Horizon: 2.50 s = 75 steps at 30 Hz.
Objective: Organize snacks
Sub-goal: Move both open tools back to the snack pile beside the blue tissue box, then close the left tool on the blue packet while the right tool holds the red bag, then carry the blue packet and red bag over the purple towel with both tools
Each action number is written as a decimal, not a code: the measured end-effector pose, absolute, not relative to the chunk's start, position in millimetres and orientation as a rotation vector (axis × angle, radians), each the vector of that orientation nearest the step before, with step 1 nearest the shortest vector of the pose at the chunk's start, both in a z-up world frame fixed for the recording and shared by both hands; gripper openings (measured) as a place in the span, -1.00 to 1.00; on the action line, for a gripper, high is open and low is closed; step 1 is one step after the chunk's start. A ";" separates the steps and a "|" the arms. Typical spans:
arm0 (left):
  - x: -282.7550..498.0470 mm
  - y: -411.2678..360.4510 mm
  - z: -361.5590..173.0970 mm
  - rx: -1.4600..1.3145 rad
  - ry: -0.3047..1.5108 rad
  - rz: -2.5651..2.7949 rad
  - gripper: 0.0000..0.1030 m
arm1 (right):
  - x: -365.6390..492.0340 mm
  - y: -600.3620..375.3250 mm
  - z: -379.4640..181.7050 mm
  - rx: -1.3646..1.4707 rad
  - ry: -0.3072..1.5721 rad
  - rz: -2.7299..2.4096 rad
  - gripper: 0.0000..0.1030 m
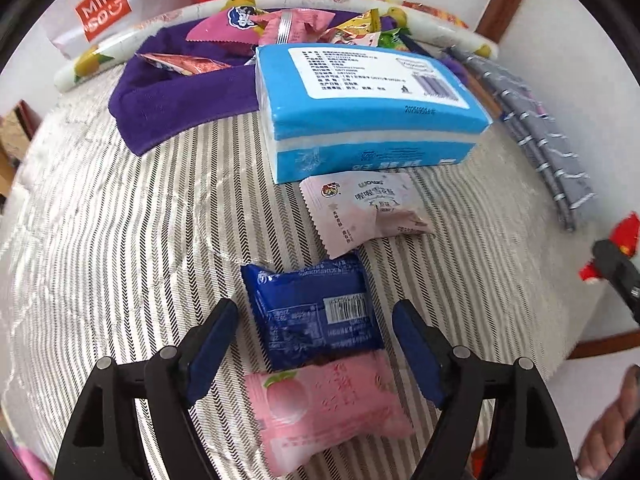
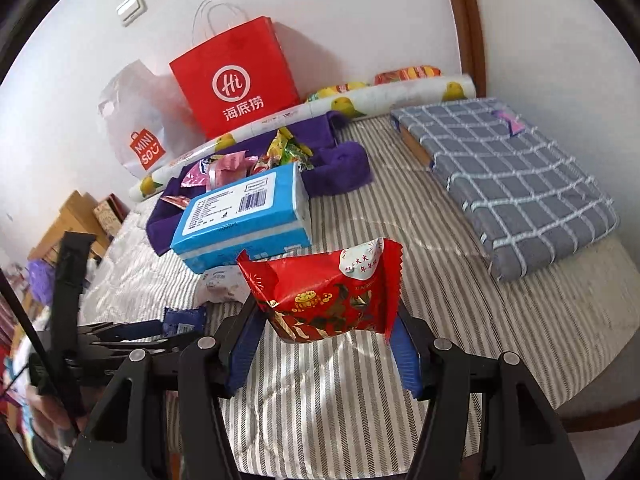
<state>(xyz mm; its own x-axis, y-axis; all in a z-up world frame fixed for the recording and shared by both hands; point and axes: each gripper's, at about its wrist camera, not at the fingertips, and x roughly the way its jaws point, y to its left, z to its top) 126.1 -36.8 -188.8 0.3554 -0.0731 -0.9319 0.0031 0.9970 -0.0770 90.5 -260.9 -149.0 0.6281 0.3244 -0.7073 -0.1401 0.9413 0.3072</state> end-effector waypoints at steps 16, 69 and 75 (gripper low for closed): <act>126.9 -35.6 -184.7 -0.039 1.171 -0.001 -0.11 | 78.8 -289.5 -166.8 0.322 0.871 0.305 0.14; 254.8 70.2 -80.2 -0.260 0.845 -0.083 -0.12 | 240.6 -142.2 -64.3 0.077 0.701 0.365 0.14; 277.1 77.6 -92.6 -0.279 0.849 -0.067 -0.12 | 271.1 -133.8 -68.1 0.079 0.700 0.359 0.14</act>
<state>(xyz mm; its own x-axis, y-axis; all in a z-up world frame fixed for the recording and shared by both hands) 277.1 77.6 -92.6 0.6610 -0.1693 -0.7310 -0.0518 0.9616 -0.2696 271.1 -133.8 -68.1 0.7066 0.3490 -0.6156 -0.2965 0.9359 0.1903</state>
